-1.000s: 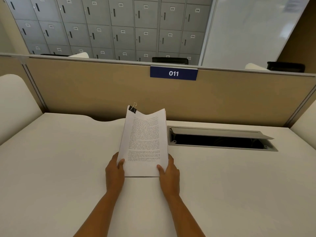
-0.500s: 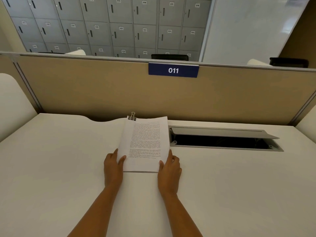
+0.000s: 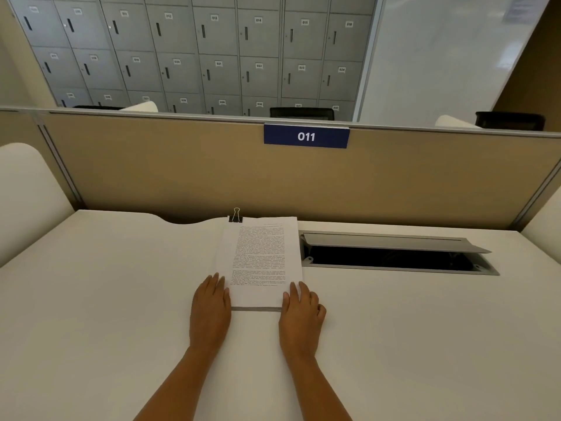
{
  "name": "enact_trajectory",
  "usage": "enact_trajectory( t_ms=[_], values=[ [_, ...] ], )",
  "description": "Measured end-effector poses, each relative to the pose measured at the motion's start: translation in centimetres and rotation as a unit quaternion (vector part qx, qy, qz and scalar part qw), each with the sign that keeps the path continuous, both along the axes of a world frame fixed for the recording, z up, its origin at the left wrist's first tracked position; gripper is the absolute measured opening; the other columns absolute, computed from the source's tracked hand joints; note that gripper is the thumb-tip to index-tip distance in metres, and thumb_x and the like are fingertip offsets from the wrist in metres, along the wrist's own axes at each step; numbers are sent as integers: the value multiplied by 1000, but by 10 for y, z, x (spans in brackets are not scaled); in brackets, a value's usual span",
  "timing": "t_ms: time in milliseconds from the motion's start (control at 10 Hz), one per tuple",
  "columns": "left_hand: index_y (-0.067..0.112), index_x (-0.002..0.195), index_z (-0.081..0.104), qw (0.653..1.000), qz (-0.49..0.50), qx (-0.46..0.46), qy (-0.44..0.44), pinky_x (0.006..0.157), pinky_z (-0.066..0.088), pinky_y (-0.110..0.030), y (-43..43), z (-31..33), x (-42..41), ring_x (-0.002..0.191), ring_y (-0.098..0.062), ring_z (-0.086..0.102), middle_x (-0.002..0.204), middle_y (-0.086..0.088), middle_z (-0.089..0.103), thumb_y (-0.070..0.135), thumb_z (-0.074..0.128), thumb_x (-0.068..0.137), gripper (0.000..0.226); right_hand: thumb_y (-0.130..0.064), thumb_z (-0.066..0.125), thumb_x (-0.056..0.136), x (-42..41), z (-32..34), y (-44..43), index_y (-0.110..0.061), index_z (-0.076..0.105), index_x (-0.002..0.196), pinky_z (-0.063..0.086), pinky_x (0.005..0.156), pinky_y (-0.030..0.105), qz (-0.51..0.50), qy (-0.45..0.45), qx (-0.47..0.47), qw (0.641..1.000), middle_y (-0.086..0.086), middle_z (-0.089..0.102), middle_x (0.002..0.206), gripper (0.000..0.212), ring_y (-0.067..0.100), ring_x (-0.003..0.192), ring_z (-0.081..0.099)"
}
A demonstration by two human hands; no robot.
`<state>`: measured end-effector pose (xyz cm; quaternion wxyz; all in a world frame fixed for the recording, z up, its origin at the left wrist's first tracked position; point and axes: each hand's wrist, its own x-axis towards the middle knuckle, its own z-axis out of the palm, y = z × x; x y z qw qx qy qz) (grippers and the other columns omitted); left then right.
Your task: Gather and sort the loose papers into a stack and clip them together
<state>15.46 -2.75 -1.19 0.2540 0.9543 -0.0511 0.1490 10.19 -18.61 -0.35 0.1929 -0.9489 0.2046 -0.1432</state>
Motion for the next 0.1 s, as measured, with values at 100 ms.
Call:
enact_trajectory(
  t_ms=[100],
  values=[
    [0,124,56,1000,-20,-2,-1,108,30,-35,2,-5,-12,126,-28,50,132,-15,56,35,22,92,59,-38,0,99,-7,-12,-2,-20,72,105,54,77,33,11,-55,-30,998,0,70,108,74,19,94,67]
  ],
)
